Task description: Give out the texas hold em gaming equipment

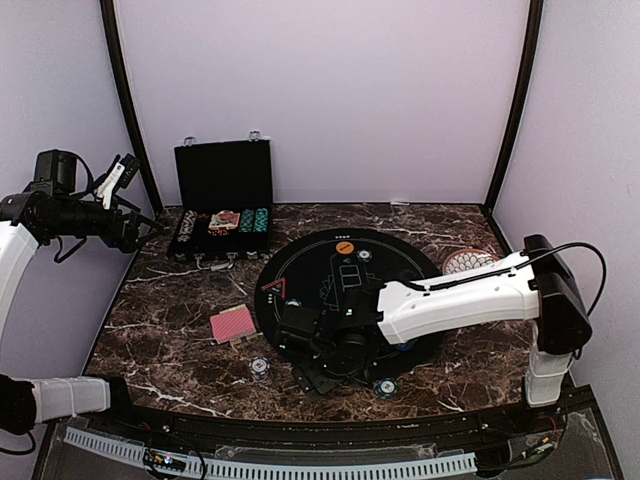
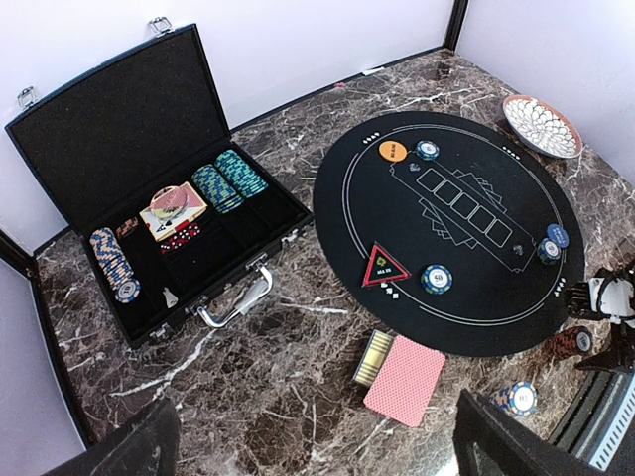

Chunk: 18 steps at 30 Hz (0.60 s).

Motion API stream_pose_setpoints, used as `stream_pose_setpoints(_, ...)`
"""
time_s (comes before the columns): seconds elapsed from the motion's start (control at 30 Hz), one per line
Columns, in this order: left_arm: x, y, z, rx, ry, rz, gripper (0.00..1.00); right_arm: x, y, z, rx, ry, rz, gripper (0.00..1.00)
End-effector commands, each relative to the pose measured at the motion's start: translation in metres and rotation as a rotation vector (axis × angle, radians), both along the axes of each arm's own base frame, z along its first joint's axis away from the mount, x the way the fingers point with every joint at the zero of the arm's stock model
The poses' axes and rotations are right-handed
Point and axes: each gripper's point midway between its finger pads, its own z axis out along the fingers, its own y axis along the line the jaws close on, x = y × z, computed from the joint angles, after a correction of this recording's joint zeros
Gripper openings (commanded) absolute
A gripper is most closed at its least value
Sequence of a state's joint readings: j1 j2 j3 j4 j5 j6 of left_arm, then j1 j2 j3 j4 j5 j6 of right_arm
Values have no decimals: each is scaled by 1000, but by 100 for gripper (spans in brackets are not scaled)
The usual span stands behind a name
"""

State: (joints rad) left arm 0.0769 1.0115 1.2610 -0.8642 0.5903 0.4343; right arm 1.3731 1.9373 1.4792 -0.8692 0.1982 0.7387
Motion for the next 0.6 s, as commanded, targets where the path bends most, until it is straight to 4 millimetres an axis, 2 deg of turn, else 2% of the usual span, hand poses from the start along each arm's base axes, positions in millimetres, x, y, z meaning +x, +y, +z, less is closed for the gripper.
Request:
stream_pose_setpoints(0.0, -5, 0, 13, 2, -33, -8, 99, -2, 8, -1, 7, 2, 14, 86)
stream_pose_setpoints(0.2, -5, 0, 13, 7, -38, -5, 99, -2, 7, -10, -9, 2, 16, 81)
stream_pose_setpoints(0.57, -5, 1, 12, 9, -37, -3, 99, 0, 6, -12, -13, -6, 10, 67)
